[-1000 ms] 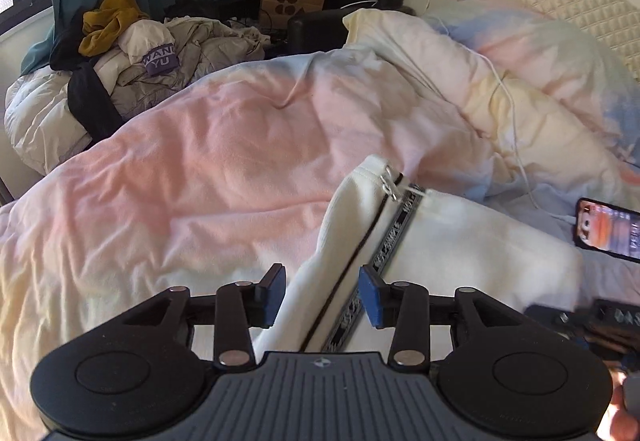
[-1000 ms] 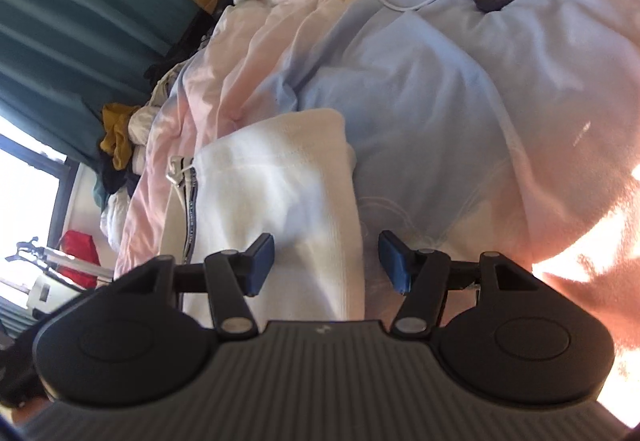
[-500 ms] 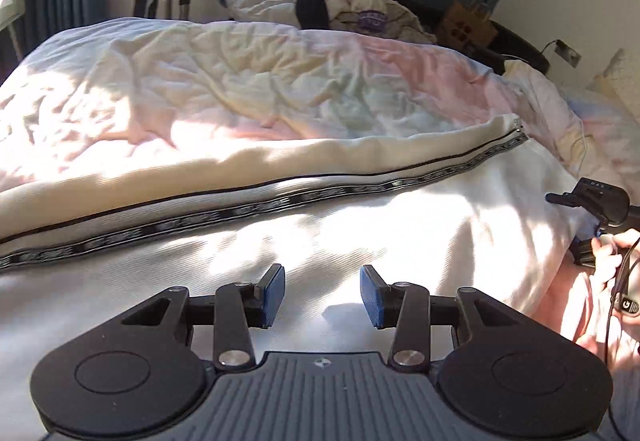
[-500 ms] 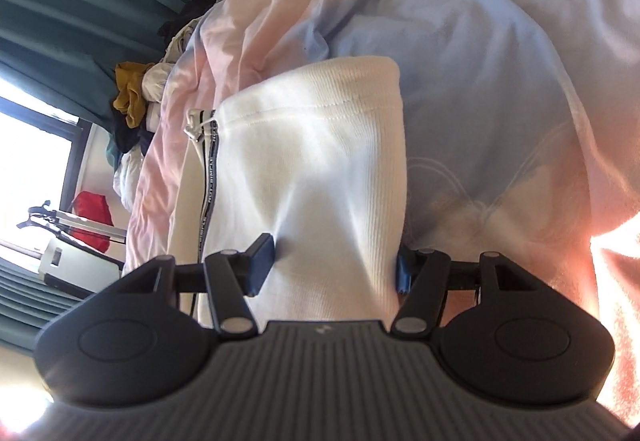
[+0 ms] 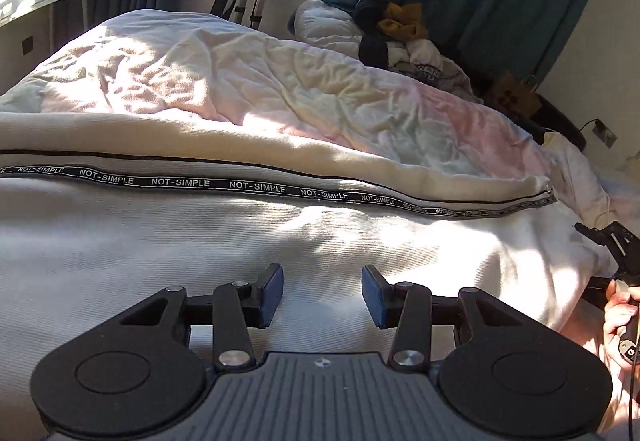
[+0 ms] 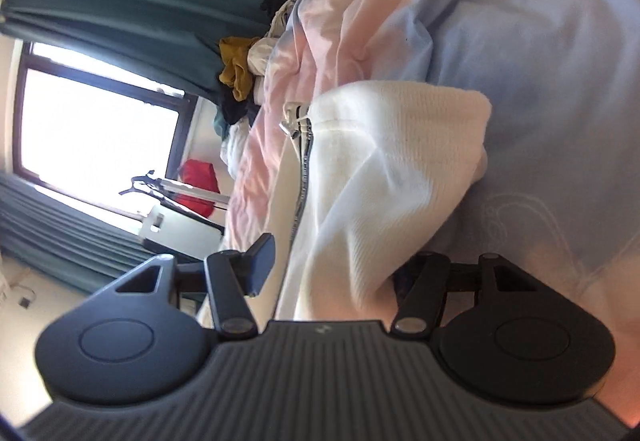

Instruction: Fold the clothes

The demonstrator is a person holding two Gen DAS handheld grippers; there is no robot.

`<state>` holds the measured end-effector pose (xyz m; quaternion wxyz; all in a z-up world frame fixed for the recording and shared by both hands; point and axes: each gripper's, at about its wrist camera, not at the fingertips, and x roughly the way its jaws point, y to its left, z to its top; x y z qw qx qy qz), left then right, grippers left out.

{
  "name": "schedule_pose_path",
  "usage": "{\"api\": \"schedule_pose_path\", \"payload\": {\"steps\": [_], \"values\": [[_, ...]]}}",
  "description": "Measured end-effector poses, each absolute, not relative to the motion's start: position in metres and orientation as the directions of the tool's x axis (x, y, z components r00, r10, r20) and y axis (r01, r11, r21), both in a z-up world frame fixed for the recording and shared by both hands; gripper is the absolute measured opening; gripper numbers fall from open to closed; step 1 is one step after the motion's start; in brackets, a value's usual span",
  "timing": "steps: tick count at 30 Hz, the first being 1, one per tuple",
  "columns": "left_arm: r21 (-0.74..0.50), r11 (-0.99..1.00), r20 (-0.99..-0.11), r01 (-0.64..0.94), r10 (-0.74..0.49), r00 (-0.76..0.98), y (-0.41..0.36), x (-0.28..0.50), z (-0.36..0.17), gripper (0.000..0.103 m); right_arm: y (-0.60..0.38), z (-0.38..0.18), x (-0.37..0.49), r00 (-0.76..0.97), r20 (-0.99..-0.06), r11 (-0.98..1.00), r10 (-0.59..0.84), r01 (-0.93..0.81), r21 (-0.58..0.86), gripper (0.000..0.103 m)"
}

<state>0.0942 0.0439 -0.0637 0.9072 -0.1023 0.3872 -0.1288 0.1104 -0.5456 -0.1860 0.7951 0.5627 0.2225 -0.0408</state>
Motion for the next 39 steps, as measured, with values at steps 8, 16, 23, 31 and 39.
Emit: {"api": "schedule_pose_path", "payload": {"steps": [8,16,23,31,39], "values": [[-0.263,0.958,-0.688,0.115,-0.27,0.674,0.049,0.12,-0.069,0.045,-0.534,-0.175,0.122,0.867,-0.494,0.477,0.06,0.41,0.778,0.023],[-0.242,0.96,-0.684,0.142,-0.272,0.677,0.054,0.13,-0.063,0.045,-0.506,-0.122,0.105,0.916,-0.397,0.571,-0.057,0.356,0.74,0.017],[-0.339,0.938,-0.582,0.071,-0.269,0.768,0.104,0.133,-0.03,0.046,-0.445,-0.041,0.108,0.951,-0.295,0.788,-0.088,0.248,0.564,0.016],[-0.403,0.913,-0.536,-0.063,-0.179,0.825,0.149,0.129,-0.015,0.046,-0.311,0.034,0.114,0.986,-0.159,0.939,0.054,0.004,0.345,0.016],[-0.505,0.858,-0.455,-0.094,-0.172,0.874,0.179,0.107,-0.003,0.046,-0.157,-0.008,0.099,0.957,-0.225,0.98,0.183,-0.197,-0.04,0.015]]}}
